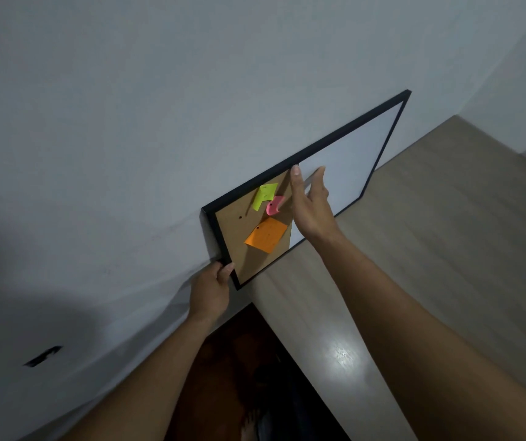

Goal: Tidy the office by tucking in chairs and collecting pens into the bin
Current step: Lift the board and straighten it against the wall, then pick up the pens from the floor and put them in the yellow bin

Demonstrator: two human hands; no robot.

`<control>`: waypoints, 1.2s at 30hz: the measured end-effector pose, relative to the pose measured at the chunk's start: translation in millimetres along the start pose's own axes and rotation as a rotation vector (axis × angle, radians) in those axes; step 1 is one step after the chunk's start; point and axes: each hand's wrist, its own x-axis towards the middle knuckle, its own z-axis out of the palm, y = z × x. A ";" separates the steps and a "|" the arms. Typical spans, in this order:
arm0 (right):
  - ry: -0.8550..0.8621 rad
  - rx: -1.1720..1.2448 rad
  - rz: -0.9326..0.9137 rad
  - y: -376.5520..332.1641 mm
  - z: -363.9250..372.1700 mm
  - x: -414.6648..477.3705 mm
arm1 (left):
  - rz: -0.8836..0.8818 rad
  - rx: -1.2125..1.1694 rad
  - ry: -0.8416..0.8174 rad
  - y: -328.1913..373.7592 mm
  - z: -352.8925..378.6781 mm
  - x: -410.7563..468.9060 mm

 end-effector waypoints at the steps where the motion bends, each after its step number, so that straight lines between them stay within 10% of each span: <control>1: -0.011 0.000 0.007 0.2 -0.8 -1.9 | 0.007 0.023 -0.006 0.4 -2.2 -0.2; 9: -0.003 -0.036 0.047 25.1 -31.8 -37.6 | -0.276 0.103 -0.327 -3.1 -5.7 -14.5; 36: 0.356 -0.142 0.286 186.8 -209.3 -488.5 | 0.504 0.285 -0.892 120.1 96.7 -327.6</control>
